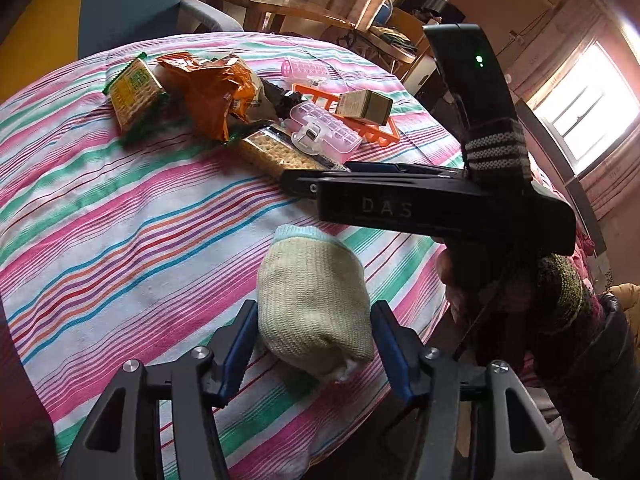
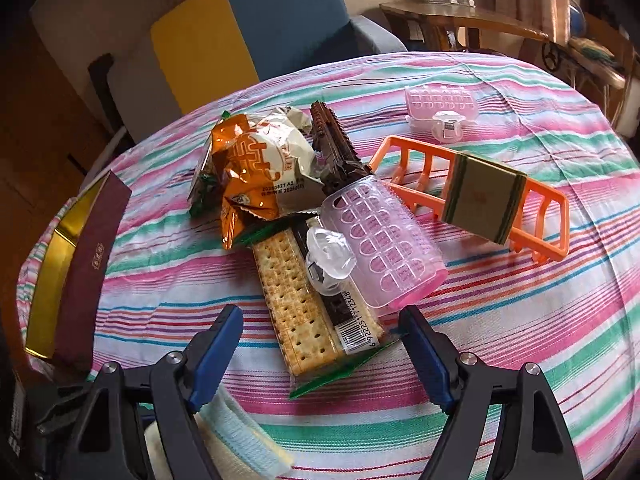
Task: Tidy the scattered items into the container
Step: 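Lift the sock with the left gripper while the right gripper approaches the cracker packet, then grasp the cracker packet with the right gripper while the left gripper holds the sock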
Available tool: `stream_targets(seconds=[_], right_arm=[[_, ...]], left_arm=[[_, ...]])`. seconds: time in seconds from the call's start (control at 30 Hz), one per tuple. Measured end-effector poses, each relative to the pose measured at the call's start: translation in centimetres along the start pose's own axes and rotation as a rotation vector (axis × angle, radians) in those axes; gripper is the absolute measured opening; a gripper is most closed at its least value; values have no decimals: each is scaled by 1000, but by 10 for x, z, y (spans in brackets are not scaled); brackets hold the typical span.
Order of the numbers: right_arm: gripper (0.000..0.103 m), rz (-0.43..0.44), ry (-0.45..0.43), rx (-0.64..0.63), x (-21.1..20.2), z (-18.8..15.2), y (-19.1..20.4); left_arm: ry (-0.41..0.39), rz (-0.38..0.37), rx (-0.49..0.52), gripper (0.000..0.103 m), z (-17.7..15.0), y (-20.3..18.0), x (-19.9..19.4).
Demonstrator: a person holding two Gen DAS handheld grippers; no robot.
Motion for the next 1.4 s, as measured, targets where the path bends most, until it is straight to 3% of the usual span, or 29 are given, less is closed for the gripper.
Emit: stream_targets(seconds=[0.07,0.3,0.5,0.67,0.83,1.07,1.4], right_arm=[[64,-24,6,-40,-1,-3,2],[56,22,20,-20,-22,-21,11],[57,35,62,-55,-43,-49,30],[63,28,83,-66,-56,-62,35],[69,35,19,-109,-60,-51,42],[70,19,41,-193,-39,-53,56],[70,-48,29,-184,-29,-56,52]], left_arm=[[-5,10,-8,58,-4,6,-8],[-49,82,-64,58,-13,35,-40],[-94,163,-95,58,-14,56,-53],[-92,160,-91,60,-20,59,-51],[-145,131,-94,64,-10,58,-61],[-135,149,-64,64,-9,61,-53],[-105,199,-21,65,-11,63,-29]])
Point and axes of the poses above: each gripper's, at about its wrist camera, not at the fingertips, and x roughly the way its jaws point, y to its left, z to its top, the point moved 9 cm from there along x, roughly the way its jaws point, and after that the axes turned 12 degrees about -y, right-handed, at the moved point
